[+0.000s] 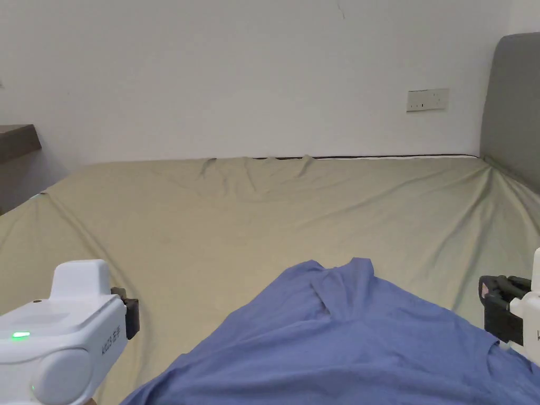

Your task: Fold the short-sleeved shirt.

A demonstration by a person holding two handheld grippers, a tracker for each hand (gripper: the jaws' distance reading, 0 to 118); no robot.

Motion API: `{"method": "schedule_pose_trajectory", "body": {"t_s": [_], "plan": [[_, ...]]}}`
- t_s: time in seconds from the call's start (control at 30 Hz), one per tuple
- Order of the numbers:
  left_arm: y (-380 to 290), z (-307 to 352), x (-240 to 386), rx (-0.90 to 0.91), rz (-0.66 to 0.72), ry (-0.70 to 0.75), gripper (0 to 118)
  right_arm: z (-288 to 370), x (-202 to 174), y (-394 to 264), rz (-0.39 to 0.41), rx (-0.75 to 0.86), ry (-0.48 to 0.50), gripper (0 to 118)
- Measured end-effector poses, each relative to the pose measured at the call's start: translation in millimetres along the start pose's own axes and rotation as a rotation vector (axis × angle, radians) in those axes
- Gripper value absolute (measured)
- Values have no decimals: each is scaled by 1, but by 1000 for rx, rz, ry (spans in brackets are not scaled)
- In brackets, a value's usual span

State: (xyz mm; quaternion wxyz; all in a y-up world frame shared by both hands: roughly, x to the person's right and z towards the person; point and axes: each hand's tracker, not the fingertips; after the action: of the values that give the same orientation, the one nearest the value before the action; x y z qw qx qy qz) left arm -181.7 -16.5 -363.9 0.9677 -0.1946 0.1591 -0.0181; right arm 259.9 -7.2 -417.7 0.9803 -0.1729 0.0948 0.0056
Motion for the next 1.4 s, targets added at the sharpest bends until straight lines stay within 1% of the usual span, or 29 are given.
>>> {"method": "schedule_pose_trajectory", "body": {"t_s": [0.07, 0.1, 0.13, 0.2, 0.23, 0.27, 0.3, 0.37, 0.43, 0.53, 0.6, 0.67, 0.73, 0.77, 0.8, 0.83, 0.87, 0.9, 0.93, 0.97, 1.0, 1.1, 1.23, 1.4], "plan": [[-13, -11, 1, -68, 28, 17, 0, -10, -6, -4, 0, -7, 40, 0], [-22, -19, 2, -83, 29, 18, 4, -14, -7, -5, -2, -11, 52, 0], [-33, -27, 2, -95, 34, 24, 29, -20, -9, -7, 1, -20, 58, 0], [-53, -46, 2, -182, 41, 50, 99, -29, -12, -12, 12, -34, 75, 0], [-63, -55, 2, -218, 59, 61, 116, -33, -13, -14, 17, -43, 91, 0], [-72, -59, 3, -191, 56, 38, 109, -39, -12, -15, 17, -50, 109, 0], [-77, -69, 4, -201, 52, 32, 108, -43, -13, -17, 18, -55, 117, 0], [-79, -88, 9, -272, 8, 47, 108, -55, -13, -18, 17, -73, 125, 0], [-83, -95, 2, -266, -29, 53, 108, -66, -13, -22, 2, -78, 126, 0], [-91, -120, 3, -303, -19, 44, 108, -82, -10, -25, -29, -108, 132, 0], [-100, -135, 1, -376, 13, 26, 108, -88, -8, -29, -34, -119, 132, 0], [-108, -145, 2, -400, 12, 35, 108, -95, -6, -30, -35, -132, 123, 0], [-109, -148, 2, -430, 6, 13, 108, -98, -5, -32, -29, -143, 118, 0], [-107, -146, 2, -421, 1, 8, 106, -99, -3, -32, -30, -145, 115, 0], [-106, -145, 3, -397, -3, -2, 96, -100, -2, -33, -34, -147, 112, 0], [-104, -143, 3, -364, 28, -11, 67, -100, -2, -34, -40, -149, 113, 0], [-104, -146, 2, -357, 81, -58, 39, -100, 0, -34, -49, -152, 116, 0], [-106, -152, 3, -387, 135, -116, 13, -100, 1, -35, -58, -153, 122, 0], [-108, -155, 4, -415, 151, -110, 1, -100, 2, -35, -63, -157, 126, 0], [-107, -161, 11, -460, 82, -74, 1, -99, 2, -36, -63, -160, 127, 0], [-107, -163, 14, -485, 44, -67, 1, -97, 2, -35, -62, -159, 125, 0], [-101, -155, 16, -440, 45, -84, 0, -89, 6, -31, -48, -151, 118, 0], [-106, -155, 8, -456, 97, -119, 0, -84, 11, -24, -53, -132, 100, 0], [-101, -153, -10, -486, 216, -164, 0, -79, 15, -21, -62, -122, 108, 0]]}}
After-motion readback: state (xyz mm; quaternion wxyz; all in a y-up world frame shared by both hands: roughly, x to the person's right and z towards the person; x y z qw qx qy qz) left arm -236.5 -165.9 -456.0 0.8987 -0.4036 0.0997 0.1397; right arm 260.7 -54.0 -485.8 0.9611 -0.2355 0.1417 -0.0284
